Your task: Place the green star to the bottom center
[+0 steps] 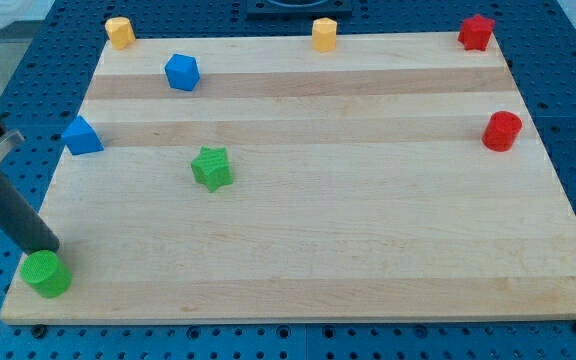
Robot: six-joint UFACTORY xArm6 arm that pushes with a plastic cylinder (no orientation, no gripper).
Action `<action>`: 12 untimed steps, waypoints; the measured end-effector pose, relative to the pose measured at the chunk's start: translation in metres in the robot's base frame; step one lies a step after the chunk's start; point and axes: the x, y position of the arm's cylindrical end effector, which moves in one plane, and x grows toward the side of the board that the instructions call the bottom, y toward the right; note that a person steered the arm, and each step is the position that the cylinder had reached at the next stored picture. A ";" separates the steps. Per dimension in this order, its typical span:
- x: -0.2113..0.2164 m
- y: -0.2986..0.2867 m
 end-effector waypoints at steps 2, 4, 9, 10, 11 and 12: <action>-0.024 0.002; -0.078 0.043; -0.111 0.180; -0.110 0.201; -0.105 0.210; -0.099 0.215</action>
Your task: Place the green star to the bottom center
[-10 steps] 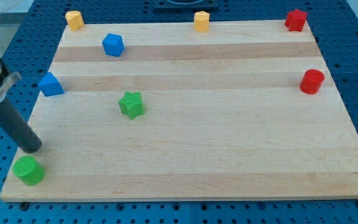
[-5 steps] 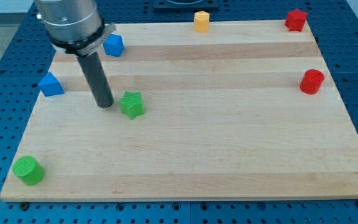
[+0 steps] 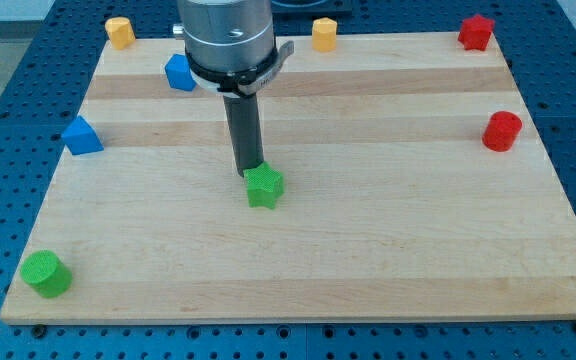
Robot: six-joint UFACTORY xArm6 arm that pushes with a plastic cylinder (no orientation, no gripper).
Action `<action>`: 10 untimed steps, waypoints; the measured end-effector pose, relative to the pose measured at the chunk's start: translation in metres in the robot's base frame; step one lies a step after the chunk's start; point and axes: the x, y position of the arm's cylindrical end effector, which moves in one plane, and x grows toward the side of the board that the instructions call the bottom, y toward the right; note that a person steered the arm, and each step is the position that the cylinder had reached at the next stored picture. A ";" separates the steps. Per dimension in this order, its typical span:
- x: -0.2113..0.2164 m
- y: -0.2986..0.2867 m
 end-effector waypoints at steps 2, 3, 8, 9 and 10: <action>0.011 0.020; 0.015 0.027; 0.055 0.027; 0.062 0.027; 0.069 0.027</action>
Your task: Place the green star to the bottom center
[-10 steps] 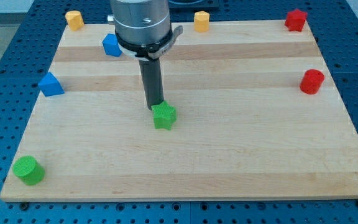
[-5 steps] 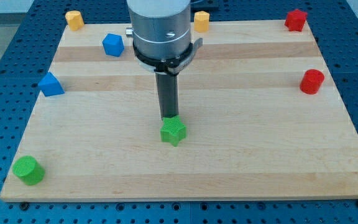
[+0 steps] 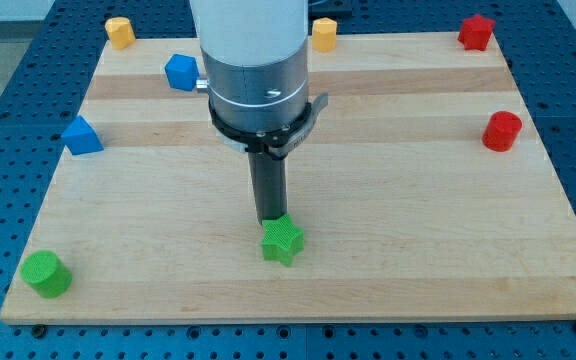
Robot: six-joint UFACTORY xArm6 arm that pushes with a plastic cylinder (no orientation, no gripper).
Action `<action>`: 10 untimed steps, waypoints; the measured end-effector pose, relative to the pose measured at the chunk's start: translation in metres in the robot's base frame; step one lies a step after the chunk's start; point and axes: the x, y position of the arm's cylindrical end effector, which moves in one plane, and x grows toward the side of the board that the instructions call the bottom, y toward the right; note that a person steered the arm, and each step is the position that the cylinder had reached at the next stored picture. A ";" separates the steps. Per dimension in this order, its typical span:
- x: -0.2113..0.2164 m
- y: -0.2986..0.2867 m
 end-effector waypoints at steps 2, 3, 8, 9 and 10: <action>0.021 0.000; 0.027 0.000; 0.038 0.000; 0.020 0.000; -0.015 0.000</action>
